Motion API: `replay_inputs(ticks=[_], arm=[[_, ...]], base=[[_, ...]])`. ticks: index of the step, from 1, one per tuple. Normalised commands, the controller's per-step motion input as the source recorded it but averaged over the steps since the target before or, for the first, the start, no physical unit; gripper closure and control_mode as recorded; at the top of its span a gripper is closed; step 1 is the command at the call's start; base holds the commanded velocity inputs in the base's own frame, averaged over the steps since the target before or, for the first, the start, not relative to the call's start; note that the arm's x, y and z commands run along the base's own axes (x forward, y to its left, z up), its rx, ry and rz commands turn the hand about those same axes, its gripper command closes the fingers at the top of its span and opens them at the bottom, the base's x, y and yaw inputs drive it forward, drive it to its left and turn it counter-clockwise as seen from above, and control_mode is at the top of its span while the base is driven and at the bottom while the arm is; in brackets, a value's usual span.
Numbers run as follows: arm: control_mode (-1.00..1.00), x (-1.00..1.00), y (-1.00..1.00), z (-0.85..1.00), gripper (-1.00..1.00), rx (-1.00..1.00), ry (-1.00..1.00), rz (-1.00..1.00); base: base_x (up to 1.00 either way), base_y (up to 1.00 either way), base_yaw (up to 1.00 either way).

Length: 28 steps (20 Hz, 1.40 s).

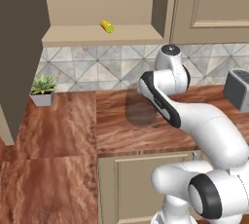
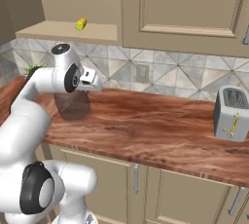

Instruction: Pick the jar and candle from the dining table and place them in the open cabinet. Close the cabinet after placing the objects.

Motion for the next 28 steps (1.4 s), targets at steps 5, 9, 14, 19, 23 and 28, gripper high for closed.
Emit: replay_inputs(ticks=[5,9,14,19,23,28], arm=[[-1.0,-0.2,0.29,0.37,1.0,0.0,-0.18,0.04],[-1.0,-0.01,0.27,0.28,1.0,0.0,-0.2,0.01],[-1.0,0.0,0.11,0.42,1.0,0.0,-0.18,0.0],[-1.0,0.0,0.1,0.47,1.0,0.0,-0.16,0.0],[-1.0,0.0,0.07,0.53,1.0,0.0,-0.13,0.0],[-1.0,0.0,0.05,0.51,1.0,0.0,-0.13,0.0]], base=[[0.0,0.0,0.0],[0.0,0.0,0.0],[0.0,0.0,0.0],[0.0,0.0,0.0],[0.0,0.0,0.0],[0.0,0.0,0.0]])
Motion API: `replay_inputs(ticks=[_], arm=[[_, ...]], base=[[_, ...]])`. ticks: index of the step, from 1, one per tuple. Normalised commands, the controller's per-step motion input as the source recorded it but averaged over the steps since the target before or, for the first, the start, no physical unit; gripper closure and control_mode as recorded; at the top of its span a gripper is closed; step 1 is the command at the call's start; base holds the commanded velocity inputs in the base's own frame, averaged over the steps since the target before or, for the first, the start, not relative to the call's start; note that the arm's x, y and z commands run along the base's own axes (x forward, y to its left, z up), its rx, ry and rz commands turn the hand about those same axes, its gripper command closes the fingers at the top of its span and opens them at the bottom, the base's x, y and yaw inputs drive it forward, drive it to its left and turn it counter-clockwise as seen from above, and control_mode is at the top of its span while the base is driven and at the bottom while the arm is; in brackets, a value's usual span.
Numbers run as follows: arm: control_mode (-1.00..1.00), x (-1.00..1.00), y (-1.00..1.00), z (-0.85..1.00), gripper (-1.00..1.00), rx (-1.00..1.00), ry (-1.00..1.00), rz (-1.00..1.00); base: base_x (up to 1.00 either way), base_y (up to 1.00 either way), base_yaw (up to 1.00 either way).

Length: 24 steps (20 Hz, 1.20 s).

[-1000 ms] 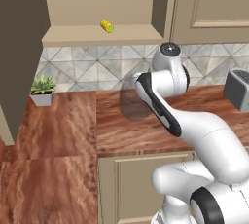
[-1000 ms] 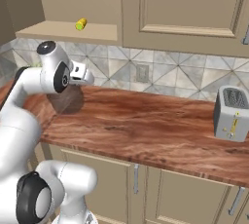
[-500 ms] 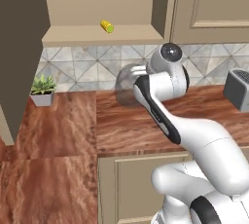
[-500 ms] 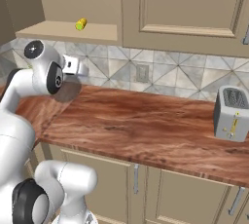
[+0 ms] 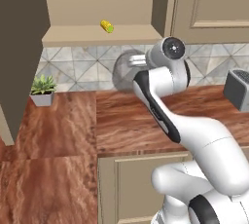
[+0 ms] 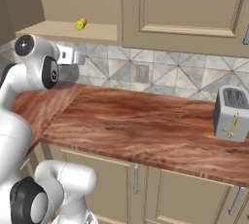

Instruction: Pick the jar and candle from the dining table and place them in the open cabinet. Close the cabinet after placing the objects.

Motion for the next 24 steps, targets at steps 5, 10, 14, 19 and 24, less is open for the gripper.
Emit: replay_inputs(ticks=[5,10,14,19,24], arm=[[-1.0,0.0,0.11,0.51,1.0,0.0,-0.12,0.0],[-1.0,0.0,0.22,0.47,1.0,0.0,-0.12,0.0],[-1.0,0.0,0.23,0.42,1.0,0.0,-0.1,0.0],[-1.0,0.09,0.15,0.39,1.0,0.01,-0.08,0.0],[-1.0,0.42,0.04,0.23,1.0,0.07,-0.02,0.0]], base=[[0.0,0.0,0.0],[0.0,0.0,0.0],[0.0,0.0,0.0],[0.0,0.0,0.0],[0.0,0.0,0.0]])
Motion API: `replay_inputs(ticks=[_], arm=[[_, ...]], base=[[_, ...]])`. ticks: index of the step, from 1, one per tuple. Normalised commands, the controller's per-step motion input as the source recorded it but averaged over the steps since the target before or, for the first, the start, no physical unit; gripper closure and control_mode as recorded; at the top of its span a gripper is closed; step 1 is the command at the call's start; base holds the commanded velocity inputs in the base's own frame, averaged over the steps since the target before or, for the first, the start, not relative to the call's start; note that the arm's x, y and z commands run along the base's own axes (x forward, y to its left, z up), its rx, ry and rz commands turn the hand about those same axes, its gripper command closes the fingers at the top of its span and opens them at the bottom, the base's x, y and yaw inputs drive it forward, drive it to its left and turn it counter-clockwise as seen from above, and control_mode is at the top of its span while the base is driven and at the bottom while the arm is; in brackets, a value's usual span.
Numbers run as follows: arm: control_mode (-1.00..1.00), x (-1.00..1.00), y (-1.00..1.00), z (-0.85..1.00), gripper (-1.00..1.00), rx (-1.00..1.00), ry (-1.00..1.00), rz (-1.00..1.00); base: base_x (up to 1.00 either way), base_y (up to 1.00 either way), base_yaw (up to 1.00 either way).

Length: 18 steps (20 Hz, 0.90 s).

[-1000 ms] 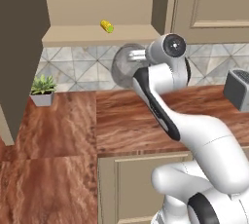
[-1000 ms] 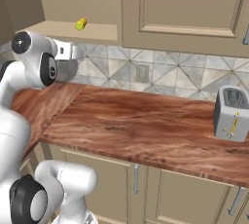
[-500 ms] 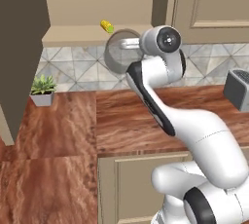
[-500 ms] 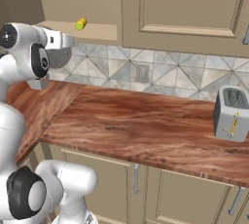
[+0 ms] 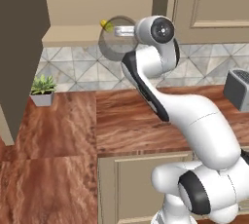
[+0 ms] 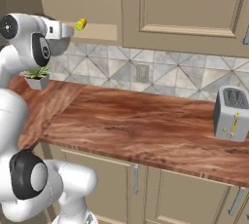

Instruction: Pick the jar and candle from the dining table and place them in the open cabinet. Close the cabinet after placing the objects.

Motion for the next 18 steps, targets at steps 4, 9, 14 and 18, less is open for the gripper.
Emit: replay_inputs(ticks=[4,9,14,18], arm=[[-1.0,0.55,0.0,0.12,1.0,0.17,0.01,0.0],[-1.0,0.27,0.1,0.06,1.0,0.13,0.06,0.0],[-1.0,0.34,0.13,0.09,1.0,0.07,0.07,0.0],[-1.0,0.57,0.13,0.0,1.0,0.03,0.11,0.0]], base=[[0.0,0.0,0.0],[0.0,0.0,0.0],[0.0,0.0,0.0],[0.0,0.0,0.0]])
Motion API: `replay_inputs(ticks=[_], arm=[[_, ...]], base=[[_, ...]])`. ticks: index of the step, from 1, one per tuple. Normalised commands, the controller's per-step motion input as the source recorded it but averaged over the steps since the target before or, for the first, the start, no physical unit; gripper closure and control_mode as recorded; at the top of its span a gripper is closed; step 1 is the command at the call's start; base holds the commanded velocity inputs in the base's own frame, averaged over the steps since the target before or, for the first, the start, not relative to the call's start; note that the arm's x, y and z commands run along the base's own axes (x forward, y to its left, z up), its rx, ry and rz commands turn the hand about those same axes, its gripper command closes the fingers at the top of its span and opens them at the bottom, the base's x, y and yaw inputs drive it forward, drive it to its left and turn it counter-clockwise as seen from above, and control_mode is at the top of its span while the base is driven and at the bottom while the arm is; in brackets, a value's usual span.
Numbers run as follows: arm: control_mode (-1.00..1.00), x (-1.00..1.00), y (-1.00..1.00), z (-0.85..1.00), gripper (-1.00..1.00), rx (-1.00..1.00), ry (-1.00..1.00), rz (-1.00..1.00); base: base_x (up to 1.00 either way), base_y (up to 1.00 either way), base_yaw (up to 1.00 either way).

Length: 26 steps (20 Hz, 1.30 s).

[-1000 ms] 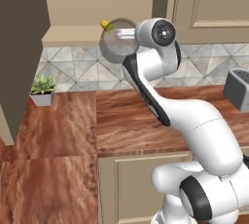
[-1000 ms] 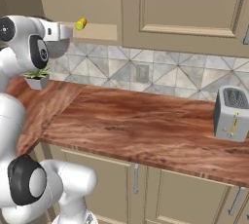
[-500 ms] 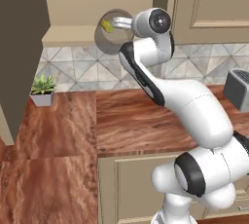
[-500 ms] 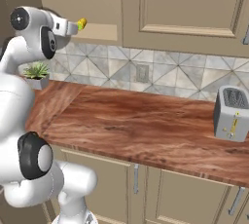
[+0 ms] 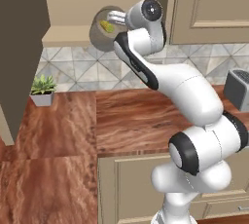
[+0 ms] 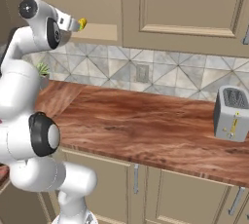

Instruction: Pick the jar and candle from the dining table and place them in the open cabinet. Close the cabinet after placing the objects.

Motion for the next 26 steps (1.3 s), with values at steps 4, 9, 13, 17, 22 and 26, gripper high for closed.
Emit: replay_inputs(ticks=[4,9,13,17,22,26], arm=[[-1.0,0.55,0.13,0.0,1.0,0.0,0.0,0.0],[-1.0,0.55,0.16,0.0,1.0,0.0,0.0,0.0],[-1.0,0.54,0.19,0.0,1.0,0.0,0.0,-0.01],[-1.0,0.49,0.18,0.0,1.0,0.0,0.0,-0.01],[-1.0,0.26,0.2,0.0,1.0,0.0,-0.08,-0.01],[-1.0,0.0,0.19,0.0,1.0,-0.02,-0.23,0.0]], base=[[0.0,0.0,0.0],[0.0,0.0,0.0],[0.0,0.0,0.0],[0.0,0.0,0.0],[0.0,0.0,0.0],[0.0,0.0,0.0]])
